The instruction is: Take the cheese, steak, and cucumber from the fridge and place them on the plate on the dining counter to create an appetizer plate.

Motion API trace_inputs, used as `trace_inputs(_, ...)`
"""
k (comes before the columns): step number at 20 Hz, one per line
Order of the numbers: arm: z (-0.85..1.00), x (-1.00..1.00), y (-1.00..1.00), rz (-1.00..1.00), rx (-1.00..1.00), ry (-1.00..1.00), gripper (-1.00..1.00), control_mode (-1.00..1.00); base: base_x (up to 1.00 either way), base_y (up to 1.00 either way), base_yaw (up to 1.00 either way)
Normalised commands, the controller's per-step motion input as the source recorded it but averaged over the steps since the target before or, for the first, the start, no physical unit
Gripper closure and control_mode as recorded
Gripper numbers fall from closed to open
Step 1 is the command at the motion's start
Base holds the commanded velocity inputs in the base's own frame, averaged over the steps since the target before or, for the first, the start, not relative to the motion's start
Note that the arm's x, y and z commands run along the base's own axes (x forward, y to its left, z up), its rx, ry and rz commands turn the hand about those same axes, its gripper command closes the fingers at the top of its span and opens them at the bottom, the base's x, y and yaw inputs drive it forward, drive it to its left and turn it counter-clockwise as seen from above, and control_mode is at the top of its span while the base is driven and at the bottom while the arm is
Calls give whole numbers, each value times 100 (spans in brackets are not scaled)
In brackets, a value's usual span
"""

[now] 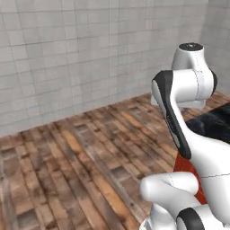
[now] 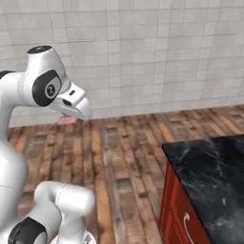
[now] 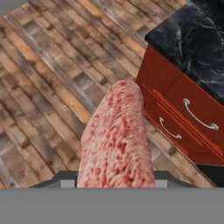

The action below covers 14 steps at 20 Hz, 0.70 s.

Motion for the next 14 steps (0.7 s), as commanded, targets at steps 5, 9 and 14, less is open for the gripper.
trace_inputs(5, 0, 0, 0, 0, 0, 0, 100, 100, 59, 36, -68)
trace_inputs(9, 0, 0, 0, 0, 0, 0, 100, 100, 60, 66, -68)
trace_inputs(14, 0, 0, 0, 0, 0, 0, 100, 100, 63, 80, -64)
